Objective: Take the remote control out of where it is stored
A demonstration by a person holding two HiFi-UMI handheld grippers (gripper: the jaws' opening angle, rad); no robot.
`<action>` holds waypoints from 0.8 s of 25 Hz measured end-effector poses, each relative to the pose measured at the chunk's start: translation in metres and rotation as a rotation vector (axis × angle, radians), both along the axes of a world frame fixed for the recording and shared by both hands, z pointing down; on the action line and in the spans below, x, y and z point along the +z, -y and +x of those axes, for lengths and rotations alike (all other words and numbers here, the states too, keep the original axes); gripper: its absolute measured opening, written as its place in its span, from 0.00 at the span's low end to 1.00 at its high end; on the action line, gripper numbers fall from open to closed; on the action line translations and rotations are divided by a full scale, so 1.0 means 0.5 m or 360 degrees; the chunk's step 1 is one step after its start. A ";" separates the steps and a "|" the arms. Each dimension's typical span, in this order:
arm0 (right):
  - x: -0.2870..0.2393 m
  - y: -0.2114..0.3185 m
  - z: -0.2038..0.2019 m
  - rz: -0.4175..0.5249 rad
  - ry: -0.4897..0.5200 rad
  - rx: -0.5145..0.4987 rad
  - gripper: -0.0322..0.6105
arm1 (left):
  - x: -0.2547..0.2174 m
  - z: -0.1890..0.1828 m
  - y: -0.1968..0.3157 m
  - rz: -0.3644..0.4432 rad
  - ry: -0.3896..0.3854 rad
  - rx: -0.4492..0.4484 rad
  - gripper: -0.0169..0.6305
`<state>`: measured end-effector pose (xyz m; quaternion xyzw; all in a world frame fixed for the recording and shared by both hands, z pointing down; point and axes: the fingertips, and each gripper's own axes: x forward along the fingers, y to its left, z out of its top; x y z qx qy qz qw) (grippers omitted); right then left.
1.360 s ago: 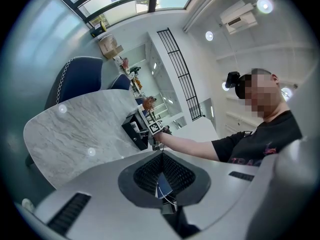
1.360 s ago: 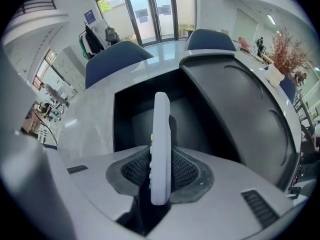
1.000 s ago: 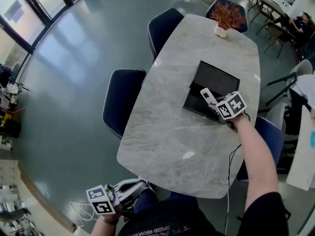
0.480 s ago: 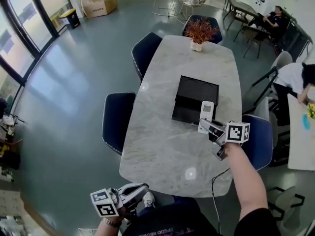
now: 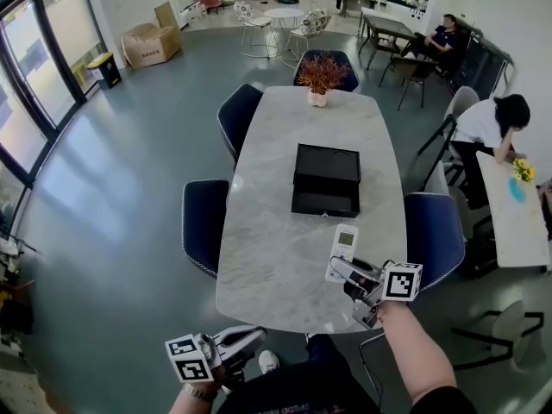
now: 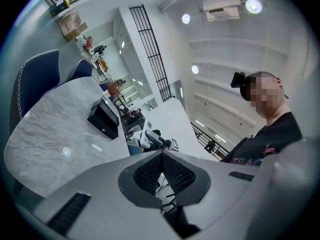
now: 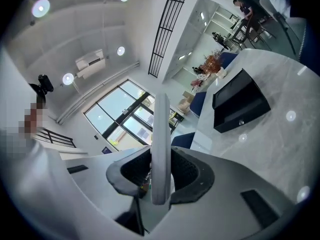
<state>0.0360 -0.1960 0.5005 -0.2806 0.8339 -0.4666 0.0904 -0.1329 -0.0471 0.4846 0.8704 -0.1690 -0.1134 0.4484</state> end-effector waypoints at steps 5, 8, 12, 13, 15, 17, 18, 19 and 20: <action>-0.010 -0.132 -0.036 -0.0007 0.0072 0.0053 0.23 | -0.002 -0.018 -0.055 0.0034 -0.0007 0.0113 0.03; -0.011 -0.207 -0.061 -0.0017 0.0130 0.0082 0.23 | 0.003 -0.030 -0.087 0.0037 -0.0011 0.0172 0.03; -0.008 -0.289 -0.089 -0.0026 0.0111 0.0119 0.23 | 0.001 -0.042 -0.125 0.0037 -0.0019 0.0242 0.03; -0.006 -0.310 -0.100 -0.0044 0.0139 0.0121 0.23 | 0.003 -0.043 -0.134 0.0039 -0.0020 0.0258 0.03; -0.007 -0.351 -0.120 -0.0074 0.0211 0.0118 0.23 | 0.005 -0.044 -0.151 0.0041 -0.0025 0.0287 0.03; -0.010 -0.379 -0.124 -0.0054 0.0168 0.0124 0.23 | 0.003 -0.038 -0.164 0.0041 -0.0028 0.0312 0.03; -0.011 -0.392 -0.125 -0.0051 0.0155 0.0126 0.23 | 0.002 -0.034 -0.170 0.0040 -0.0030 0.0324 0.03; -0.011 -0.407 -0.129 -0.0067 0.0177 0.0125 0.23 | 0.000 -0.030 -0.175 0.0038 -0.0031 0.0336 0.03; -0.010 -0.422 -0.135 -0.0093 0.0215 0.0123 0.23 | -0.002 -0.026 -0.180 0.0036 -0.0032 0.0346 0.03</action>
